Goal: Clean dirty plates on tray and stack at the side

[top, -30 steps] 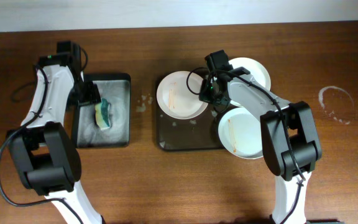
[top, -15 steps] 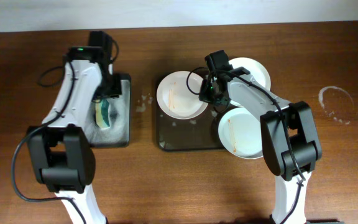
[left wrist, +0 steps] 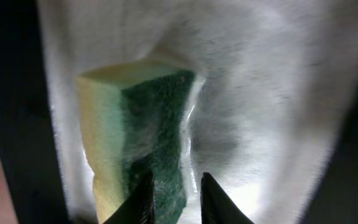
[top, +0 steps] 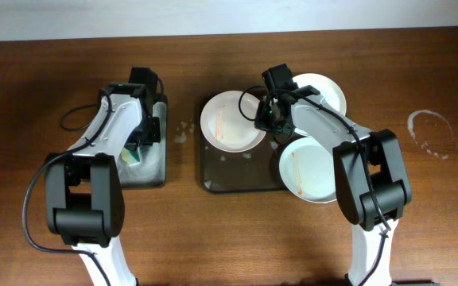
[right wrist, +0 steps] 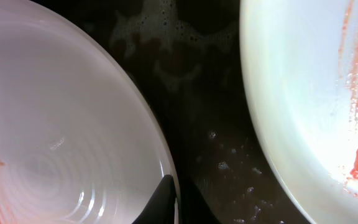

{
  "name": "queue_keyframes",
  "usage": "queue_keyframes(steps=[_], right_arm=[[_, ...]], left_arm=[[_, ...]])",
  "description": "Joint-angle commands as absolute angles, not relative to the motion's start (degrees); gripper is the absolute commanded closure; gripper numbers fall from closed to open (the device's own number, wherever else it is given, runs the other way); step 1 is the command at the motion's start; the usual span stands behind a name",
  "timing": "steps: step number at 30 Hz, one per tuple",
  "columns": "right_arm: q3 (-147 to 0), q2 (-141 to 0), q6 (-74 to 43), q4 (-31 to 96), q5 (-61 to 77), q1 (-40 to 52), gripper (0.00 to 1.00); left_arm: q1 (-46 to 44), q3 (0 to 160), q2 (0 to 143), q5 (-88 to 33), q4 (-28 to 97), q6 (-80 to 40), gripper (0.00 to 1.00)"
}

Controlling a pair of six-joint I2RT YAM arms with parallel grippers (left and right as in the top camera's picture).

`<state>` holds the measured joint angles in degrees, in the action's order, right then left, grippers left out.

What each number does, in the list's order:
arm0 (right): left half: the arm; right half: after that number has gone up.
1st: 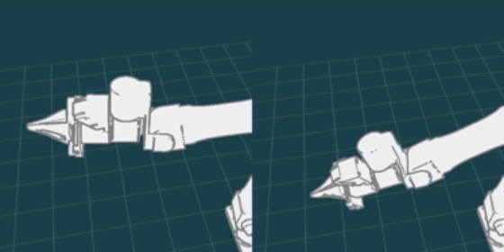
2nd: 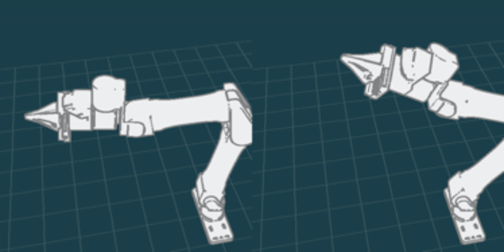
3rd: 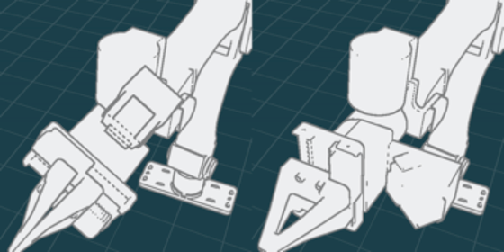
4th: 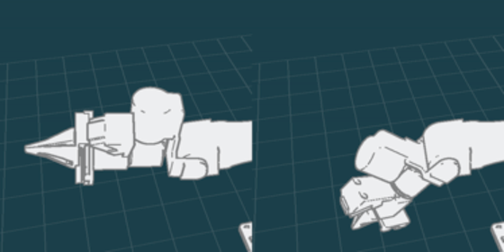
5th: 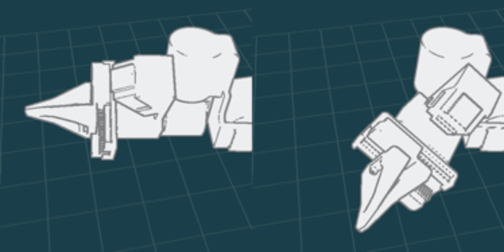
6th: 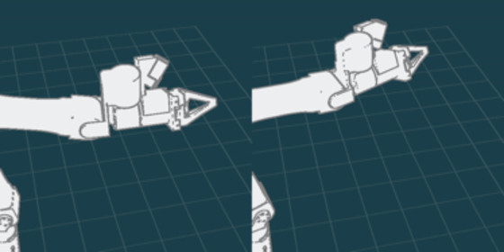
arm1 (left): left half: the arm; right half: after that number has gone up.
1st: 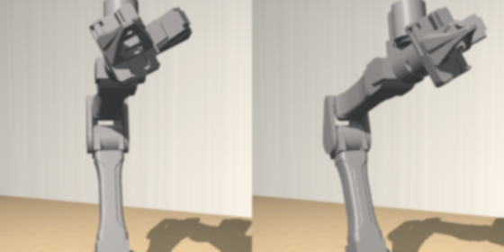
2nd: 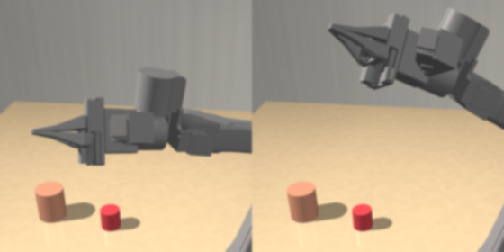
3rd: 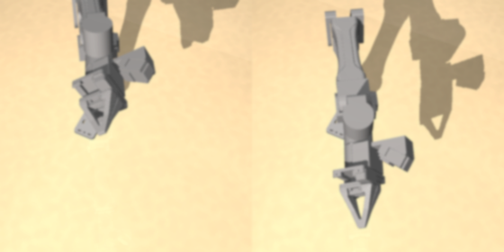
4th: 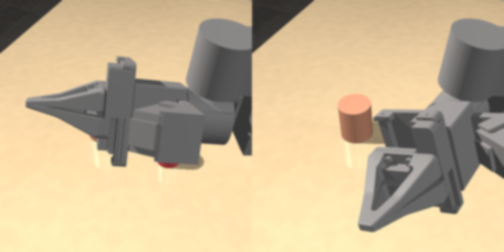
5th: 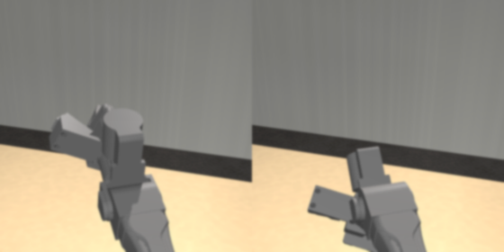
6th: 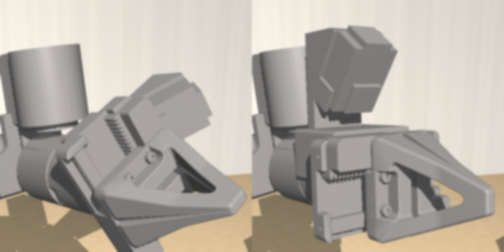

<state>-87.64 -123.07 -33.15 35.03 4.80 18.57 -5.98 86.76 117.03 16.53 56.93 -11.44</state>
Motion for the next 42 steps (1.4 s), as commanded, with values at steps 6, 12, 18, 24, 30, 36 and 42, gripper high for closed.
queue_keyframes(steps=[6,12,18,24,30,36,42], right_arm=[[-87.4,-124.1,-33.3,34.7,4.5,18.7,0.94],[-87.4,-124.1,-33.3,34.4,4.5,18.7,0.94],[-87.4,-124.1,-33.3,34.4,4.5,18.7,0.94],[-87.4,-124.1,-33.3,34.4,4.5,18.7,0.94],[-87.4,-124.1,-33.3,34.4,4.5,18.7,0.94],[-87.4,-124.1,-33.3,34.4,4.5,18.7,0.94],[-87.4,-124.1,-33.3,34.4,4.5,18.7,0.94]], left_arm=[[-1.5,85.3,117.3,20.8,56.9,-12.4,0.81],[-1.2,85.5,117.3,17.1,55.0,-12.3,0.32],[-1.4,85.6,117.3,12.2,54.3,-12.4,0.29],[0.9,85.6,117.3,10.0,54.9,-8.4,0.29],[2.5,85.6,117.3,8.1,54.7,-1.8,0.28],[3.7,85.6,117.3,8.8,54.3,-1.2,0.28],[5.6,85.5,117.3,8.8,54.5,1.3,0.29]])
